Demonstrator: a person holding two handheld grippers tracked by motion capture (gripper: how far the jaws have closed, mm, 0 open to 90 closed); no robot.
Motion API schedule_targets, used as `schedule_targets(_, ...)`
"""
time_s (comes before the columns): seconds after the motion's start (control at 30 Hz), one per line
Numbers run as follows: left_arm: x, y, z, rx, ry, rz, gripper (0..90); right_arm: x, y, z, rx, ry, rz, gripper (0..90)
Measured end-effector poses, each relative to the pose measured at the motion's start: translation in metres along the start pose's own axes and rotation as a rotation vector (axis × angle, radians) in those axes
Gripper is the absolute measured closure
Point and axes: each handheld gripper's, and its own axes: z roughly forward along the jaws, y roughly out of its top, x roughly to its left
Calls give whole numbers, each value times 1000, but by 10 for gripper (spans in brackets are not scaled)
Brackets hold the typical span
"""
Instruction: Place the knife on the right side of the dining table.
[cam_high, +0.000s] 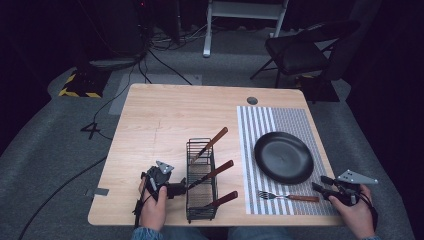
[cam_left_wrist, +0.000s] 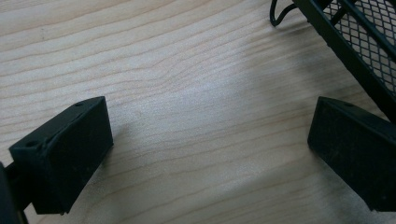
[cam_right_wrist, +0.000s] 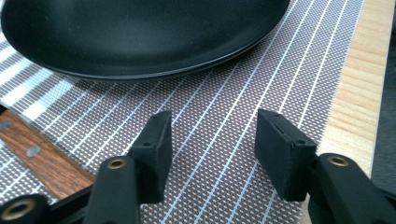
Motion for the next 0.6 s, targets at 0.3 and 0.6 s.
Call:
schedule_targets(0.3, 0, 0, 0, 0, -2, 5, 1, -3, 12, -12, -5, 21, 21, 445)
schedule_targets(0.6, 0, 0, 0, -1, -3, 4, 1, 1, 45, -26, -26, 62, -4, 458)
